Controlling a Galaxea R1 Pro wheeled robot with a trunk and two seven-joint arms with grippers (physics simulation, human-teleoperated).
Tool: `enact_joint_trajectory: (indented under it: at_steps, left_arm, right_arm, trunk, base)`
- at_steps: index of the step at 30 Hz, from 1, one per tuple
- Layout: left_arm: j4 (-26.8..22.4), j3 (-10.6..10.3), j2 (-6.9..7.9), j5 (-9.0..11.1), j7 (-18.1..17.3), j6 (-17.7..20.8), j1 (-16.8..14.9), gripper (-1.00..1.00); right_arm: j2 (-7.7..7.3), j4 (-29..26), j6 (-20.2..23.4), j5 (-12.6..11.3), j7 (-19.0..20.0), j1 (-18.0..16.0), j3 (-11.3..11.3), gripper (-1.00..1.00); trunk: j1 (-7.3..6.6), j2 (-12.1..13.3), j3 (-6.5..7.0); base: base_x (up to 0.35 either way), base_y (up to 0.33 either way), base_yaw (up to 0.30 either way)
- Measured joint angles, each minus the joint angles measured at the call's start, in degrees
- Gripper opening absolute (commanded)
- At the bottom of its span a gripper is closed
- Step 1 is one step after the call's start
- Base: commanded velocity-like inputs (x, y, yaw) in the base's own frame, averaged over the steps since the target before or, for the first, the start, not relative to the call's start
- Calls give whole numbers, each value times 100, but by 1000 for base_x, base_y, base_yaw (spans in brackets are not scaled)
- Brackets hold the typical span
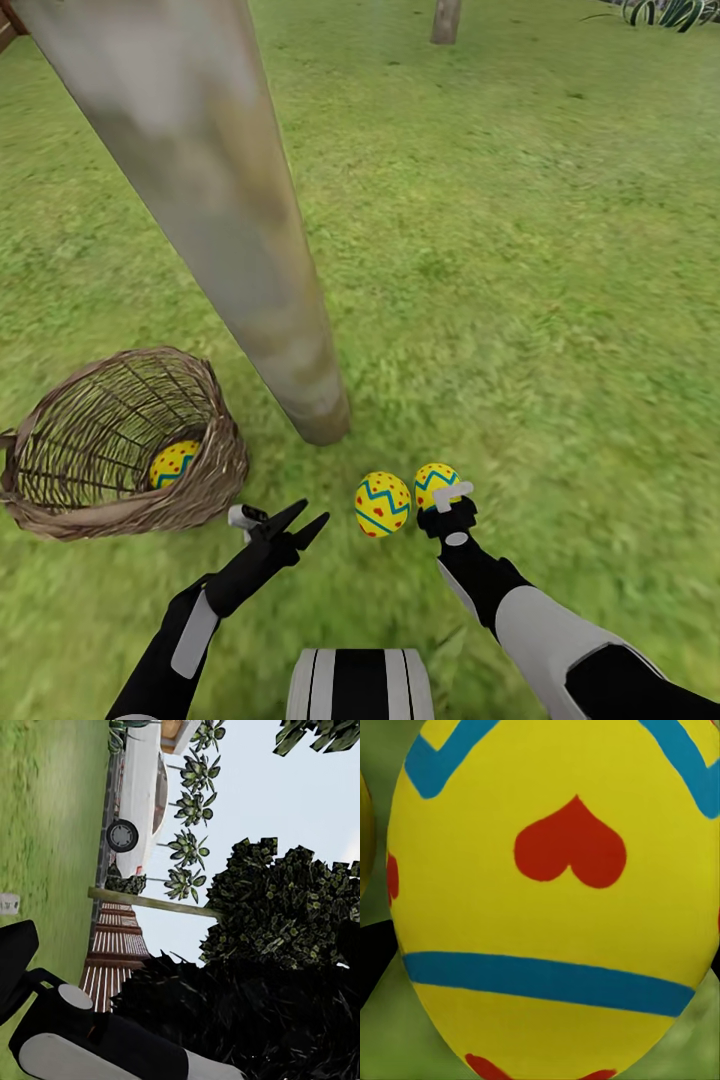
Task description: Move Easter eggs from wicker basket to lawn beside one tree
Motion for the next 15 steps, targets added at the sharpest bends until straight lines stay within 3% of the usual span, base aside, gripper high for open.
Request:
enact_joint_trajectory:
  at_steps: [1, 15]
  left_arm:
    - [-2, 1, 0, 0, 0, -1, 0, 100]
    - [7, 10, 8, 35, 0, -10, 64, 100]
  right_arm:
    - [6, 11, -2, -4, -17, 0, 0, 100]
    - [4, 139, -30, 89, -82, -38, 50, 100]
  trunk:
    - [0, 0, 0]
    - [1, 3, 0]
  base:
    - [14, 0, 0]
    - [0, 0, 0]
